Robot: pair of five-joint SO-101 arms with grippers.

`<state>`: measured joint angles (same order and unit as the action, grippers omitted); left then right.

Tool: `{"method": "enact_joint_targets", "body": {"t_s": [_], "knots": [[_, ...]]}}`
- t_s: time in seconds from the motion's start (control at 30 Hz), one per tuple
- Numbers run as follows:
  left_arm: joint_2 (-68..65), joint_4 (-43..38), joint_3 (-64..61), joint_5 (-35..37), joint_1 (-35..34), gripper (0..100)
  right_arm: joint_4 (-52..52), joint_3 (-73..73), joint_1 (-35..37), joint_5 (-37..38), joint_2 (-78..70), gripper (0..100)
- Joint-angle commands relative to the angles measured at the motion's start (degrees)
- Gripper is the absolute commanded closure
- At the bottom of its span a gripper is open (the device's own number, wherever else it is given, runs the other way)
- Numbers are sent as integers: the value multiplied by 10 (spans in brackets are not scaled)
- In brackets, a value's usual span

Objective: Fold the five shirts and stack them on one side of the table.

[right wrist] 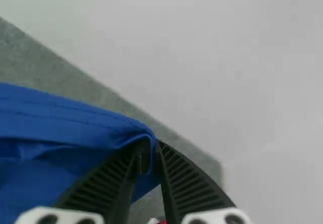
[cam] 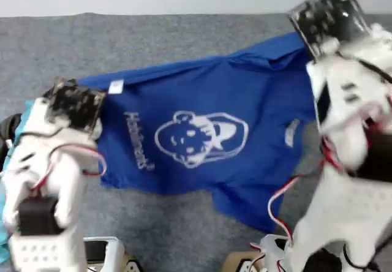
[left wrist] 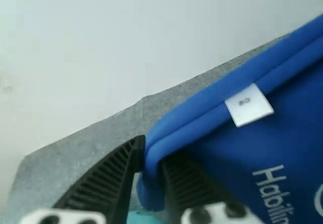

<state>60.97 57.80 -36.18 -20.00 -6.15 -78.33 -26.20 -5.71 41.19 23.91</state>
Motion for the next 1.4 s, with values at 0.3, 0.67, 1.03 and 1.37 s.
{"method": "enact_joint_targets", "body": {"t_s": [0.3,0.67,1.03,1.37], "knots": [[-217,-387,-160,-35,-2,994,414,398,5,-9,-22,988],[-609,-424,172,-2,0,994,458,153,5,-9,-286,988],[-919,-266,605,-2,6,994,378,-204,5,-9,-543,988],[-1038,-1,818,-5,14,994,227,-345,13,-10,-627,988]]}}
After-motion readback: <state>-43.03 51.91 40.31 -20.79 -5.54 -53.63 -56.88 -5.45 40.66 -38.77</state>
